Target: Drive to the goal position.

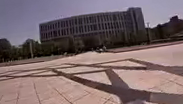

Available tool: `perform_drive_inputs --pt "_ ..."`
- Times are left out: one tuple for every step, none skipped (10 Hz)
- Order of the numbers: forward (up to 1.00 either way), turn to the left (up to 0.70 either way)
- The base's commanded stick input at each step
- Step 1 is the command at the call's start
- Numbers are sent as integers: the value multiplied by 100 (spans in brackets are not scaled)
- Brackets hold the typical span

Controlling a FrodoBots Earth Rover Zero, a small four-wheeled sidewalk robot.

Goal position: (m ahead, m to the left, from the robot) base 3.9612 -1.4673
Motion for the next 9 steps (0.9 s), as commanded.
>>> perform_drive_inputs --pt "100 0" --pt "100 0" --pt "100 0" --pt "100 0" --pt "100 0" --pt "100 0" --pt "100 0" --pt "100 0" --pt "100 0"
